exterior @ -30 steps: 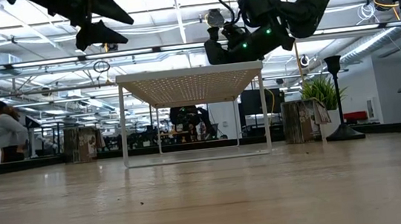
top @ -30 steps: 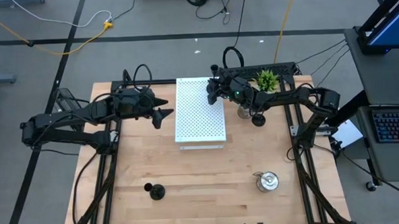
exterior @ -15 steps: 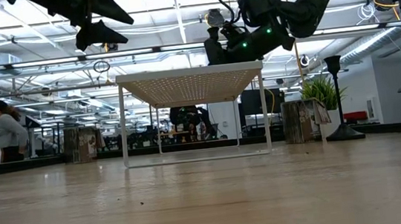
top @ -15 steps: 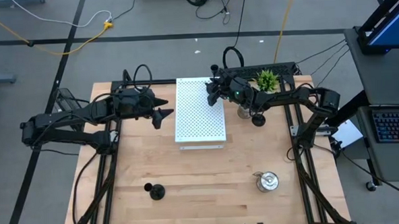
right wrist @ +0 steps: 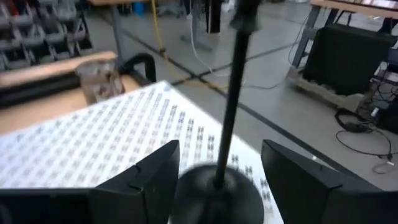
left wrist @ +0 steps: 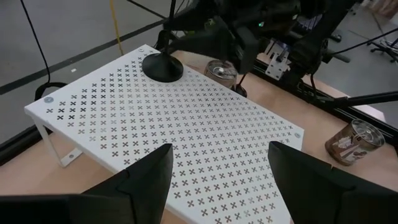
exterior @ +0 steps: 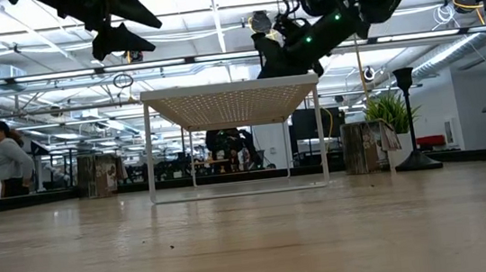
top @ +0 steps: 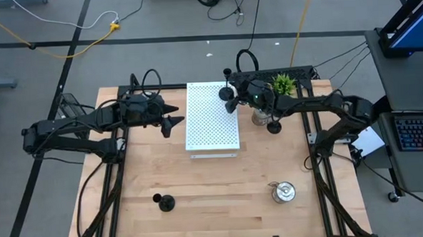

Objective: Pick & Place candle stick holders
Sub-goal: Put the top black candle holder on the shelf aligned with the black candle holder

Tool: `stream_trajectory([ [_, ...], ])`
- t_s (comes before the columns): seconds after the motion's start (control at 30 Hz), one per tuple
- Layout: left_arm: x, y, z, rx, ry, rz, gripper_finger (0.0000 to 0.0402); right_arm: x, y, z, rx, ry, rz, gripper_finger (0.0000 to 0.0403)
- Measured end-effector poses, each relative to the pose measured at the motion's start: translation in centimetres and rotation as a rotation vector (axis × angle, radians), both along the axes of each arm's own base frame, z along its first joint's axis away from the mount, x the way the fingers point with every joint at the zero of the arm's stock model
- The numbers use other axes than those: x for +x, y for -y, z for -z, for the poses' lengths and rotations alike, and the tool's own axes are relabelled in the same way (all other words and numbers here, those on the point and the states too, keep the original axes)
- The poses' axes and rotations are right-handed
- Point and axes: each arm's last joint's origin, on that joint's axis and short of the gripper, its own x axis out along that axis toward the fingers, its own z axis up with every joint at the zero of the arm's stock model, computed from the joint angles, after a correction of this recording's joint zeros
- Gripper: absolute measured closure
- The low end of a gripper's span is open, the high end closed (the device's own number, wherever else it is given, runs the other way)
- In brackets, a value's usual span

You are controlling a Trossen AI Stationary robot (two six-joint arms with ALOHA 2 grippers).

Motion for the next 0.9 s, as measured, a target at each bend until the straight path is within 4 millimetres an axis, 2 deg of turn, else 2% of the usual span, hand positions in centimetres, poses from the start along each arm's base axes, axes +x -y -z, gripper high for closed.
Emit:
stream_trajectory([
  [0.27,0.0,0.0,0.0,0.000,0.000,0.000,0.0130,-1.9,-2.4,-2.8,-0.025,-0.046,-0.061,0.0185],
  [0.57,0.1,0.4,0.1,-0.002,-0.008,0.020,0.0130,-5.5,-6.0,-6.3,-0.068,-0.080,-0.159,0.0188],
  [0.9,-0.1,0.6,0.6,-0.003,-0.067,0.032,0.0130,-8.7,-10.7,-6.9,-0.046,-0.221,-0.307,0.0197],
])
